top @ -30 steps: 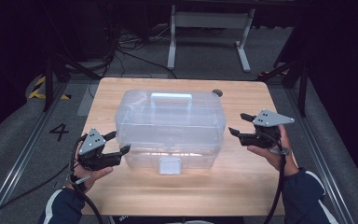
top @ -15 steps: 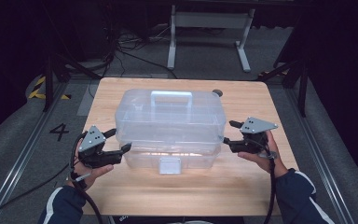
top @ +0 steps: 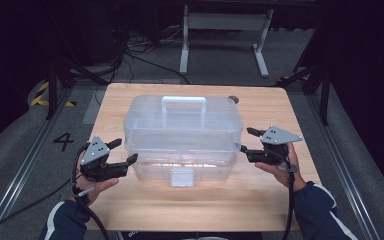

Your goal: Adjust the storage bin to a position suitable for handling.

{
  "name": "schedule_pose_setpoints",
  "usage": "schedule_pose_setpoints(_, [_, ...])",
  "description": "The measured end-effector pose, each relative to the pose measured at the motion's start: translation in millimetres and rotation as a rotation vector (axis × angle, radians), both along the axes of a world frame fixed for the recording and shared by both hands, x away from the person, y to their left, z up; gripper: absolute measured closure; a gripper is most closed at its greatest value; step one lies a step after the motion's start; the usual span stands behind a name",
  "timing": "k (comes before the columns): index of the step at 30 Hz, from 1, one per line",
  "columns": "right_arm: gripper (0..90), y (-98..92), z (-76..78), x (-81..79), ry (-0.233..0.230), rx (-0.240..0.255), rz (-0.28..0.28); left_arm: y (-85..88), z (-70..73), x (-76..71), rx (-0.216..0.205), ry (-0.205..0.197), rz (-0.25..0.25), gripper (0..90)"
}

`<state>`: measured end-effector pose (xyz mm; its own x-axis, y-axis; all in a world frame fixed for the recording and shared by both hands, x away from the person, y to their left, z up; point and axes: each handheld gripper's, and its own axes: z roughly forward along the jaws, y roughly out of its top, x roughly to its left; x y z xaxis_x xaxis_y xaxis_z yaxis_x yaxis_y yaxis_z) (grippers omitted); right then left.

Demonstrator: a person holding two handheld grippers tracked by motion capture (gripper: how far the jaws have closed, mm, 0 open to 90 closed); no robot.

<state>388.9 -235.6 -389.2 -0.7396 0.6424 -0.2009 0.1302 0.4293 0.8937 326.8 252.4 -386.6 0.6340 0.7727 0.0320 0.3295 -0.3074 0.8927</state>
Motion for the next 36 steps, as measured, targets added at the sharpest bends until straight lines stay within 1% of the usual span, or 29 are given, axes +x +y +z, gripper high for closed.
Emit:
schedule_pose_setpoints(1, [35.5,-0.3,0.4,0.0,-0.002,0.010,-0.001,1.6,-1.3,-1.0,0.009,-0.004,0.008,26.1])
schedule_pose_setpoints(2, [38.0,-0.5,1.1,-0.3,-0.011,0.021,-0.002,2.4,-2.9,-2.9,0.012,0.007,0.014,26.0])
schedule_pose_setpoints(3, [40.2,-0.8,2.2,-0.6,-0.015,0.033,0.003,2.5,-4.0,-3.5,0.020,0.006,0.018,26.6])
schedule_pose_setpoints(4, [40.7,-0.8,2.8,-1.0,-0.016,0.041,0.002,2.7,-5.4,-4.6,0.037,0.007,0.023,27.1])
schedule_pose_setpoints(5, [41.8,-1.0,3.9,-1.0,-0.027,0.047,0.000,2.4,-7.6,-6.0,0.043,0.013,0.022,27.1])
schedule_pose_setpoints(6, [44.5,-1.0,5.2,-1.5,-0.029,0.059,0.003,2.6,-8.8,-6.2,0.053,0.012,0.024,27.1])
schedule_pose_setpoints(8, [46.8,-0.5,6.9,-2.4,-0.044,0.064,-0.001,2.9,-11.5,-7.4,0.068,0.018,0.029,27.1])
schedule_pose_setpoints(10, [48.8,0.2,8.7,-3.2,-0.064,0.069,-0.006,2.3,-13.6,-9.3,0.068,0.027,0.030,27.1])
schedule_pose_setpoints(12, [51.6,0.6,10.4,-3.9,-0.073,0.087,-0.011,2.0,-15.0,-12.1,0.076,0.033,0.028,27.1])
schedule_pose_setpoints(14, [54.3,0.7,11.9,-3.9,-0.088,0.104,-0.005,1.2,-17.0,-14.7,0.073,0.037,0.025,27.0])
schedule_pose_setpoints(16, [57.7,1.7,13.8,-5.2,-0.107,0.112,0.008,0.8,-19.6,-18.0,0.081,0.044,0.028,27.0])
schedule_pose_setpoints(18, [59.9,4.3,15.0,-6.9,-0.127,0.118,0.007,1.8,-21.8,-21.1,0.088,0.044,0.037,27.0])
schedule_pose_setpoints(19, [62.1,5.4,15.7,-7.8,-0.134,0.125,0.014,2.2,-23.5,-22.3,0.078,0.048,0.040,27.0])
schedule_pose_setpoints(20, [64.4,6.9,16.5,-8.6,-0.146,0.123,0.016,3.0,-24.8,-23.7,0.080,0.059,0.046,27.0])
schedule_pose_setpoints(22, [66.6,10.0,18.6,-10.8,-0.169,0.125,0.016,5.1,-28.4,-24.3,0.089,0.063,0.046,27.0])
schedule_pose_setpoints(24, [67.4,12.9,20.6,-12.0,-0.191,0.114,0.000,8.5,-34.5,-24.9,0.112,0.081,0.056,27.0])
schedule_pose_setpoints(25, [67.6,13.9,21.8,-11.9,-0.200,0.118,-0.011,10.0,-37.6,-25.0,0.119,0.095,0.058,27.0])
schedule_pose_setpoints(28, [67.9,13.7,24.5,-9.8,-0.202,0.138,-0.020,13.3,-46.8,-25.2,0.157,0.123,0.068,26.7])
schedule_pose_setpoints(29, [68.0,14.0,25.5,-9.2,-0.205,0.139,-0.022,15.0,-48.7,-25.4,0.179,0.136,0.067,26.5])
schedule_pose_setpoints(30, [68.1,14.6,26.2,-8.4,-0.209,0.147,-0.027,16.5,-51.0,-25.4,0.191,0.145,0.072,26.2])
schedule_pose_setpoints(31, [68.4,15.0,26.9,-7.3,-0.213,0.155,-0.032,16.5,-51.0,-25.4,0.191,0.145,0.072,26.2])
schedule_pose_setpoints(32, [68.7,15.5,27.7,-6.7,-0.211,0.160,-0.036,20.3,-56.4,-24.1,0.195,0.154,0.076,26.1])
schedule_pose_setpoints(33, [69.4,16.1,28.7,-6.1,-0.215,0.164,-0.042,21.4,-59.3,-24.0,0.198,0.166,0.085,25.9])
schedule_pose_setpoints(35, [69.9,17.5,30.7,-4.7,-0.225,0.164,-0.053,24.8,-64.2,-23.2,0.217,0.189,0.088,25.6])
schedule_pose_setpoints(36, [70.1,18.0,31.8,-3.7,-0.226,0.167,-0.056,25.5,-67.5,-22.8,0.215,0.200,0.091,25.4])
